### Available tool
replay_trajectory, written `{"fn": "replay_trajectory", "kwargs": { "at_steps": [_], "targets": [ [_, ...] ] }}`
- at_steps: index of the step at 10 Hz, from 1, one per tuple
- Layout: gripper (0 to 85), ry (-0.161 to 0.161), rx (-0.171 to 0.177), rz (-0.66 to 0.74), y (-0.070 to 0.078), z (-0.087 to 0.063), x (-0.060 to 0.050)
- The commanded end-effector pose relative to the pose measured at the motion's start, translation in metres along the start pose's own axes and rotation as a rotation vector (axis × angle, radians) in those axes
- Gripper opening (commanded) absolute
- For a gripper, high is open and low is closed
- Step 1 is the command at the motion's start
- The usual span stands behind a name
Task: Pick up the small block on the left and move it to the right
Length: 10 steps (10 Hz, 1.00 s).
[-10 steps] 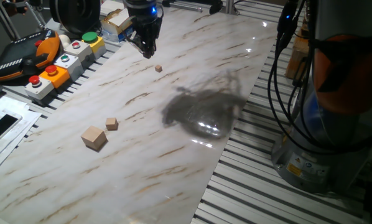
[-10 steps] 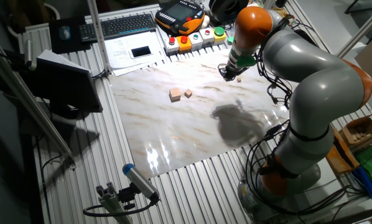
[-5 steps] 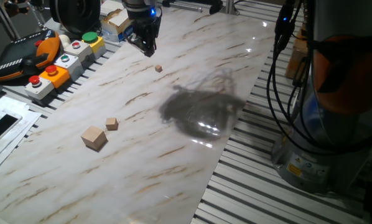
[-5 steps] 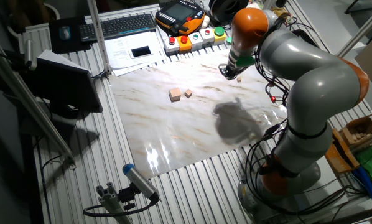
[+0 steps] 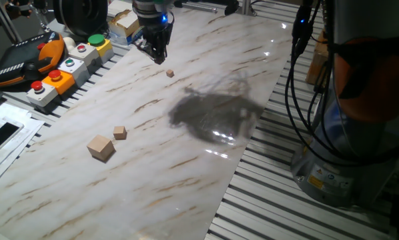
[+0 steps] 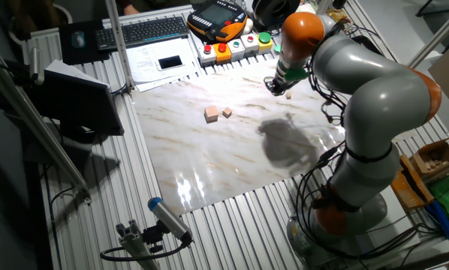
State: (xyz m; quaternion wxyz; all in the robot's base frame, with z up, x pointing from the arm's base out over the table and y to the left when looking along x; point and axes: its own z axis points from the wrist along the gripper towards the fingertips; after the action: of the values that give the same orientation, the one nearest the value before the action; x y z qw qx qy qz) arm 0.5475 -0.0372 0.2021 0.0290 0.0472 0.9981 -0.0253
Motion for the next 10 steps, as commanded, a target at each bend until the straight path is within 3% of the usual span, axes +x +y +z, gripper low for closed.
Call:
{"fn": "replay_trajectory", "kwargs": {
  "at_steps": [1, 2, 4, 6, 10],
  "targets": [
    [0.7, 0.012, -0.017, -0.002, -0.005, 0.001, -0.002],
    [0.7, 0.017, -0.024, -0.005, -0.008, 0.003, -0.004],
    [0.7, 0.014, 0.014, -0.014, -0.016, 0.006, -0.006],
    [0.7, 0.014, 0.009, -0.028, -0.032, 0.011, -0.012],
    [0.7, 0.060, -0.001, 0.017, -0.046, 0.015, -0.012]
  ]
}}
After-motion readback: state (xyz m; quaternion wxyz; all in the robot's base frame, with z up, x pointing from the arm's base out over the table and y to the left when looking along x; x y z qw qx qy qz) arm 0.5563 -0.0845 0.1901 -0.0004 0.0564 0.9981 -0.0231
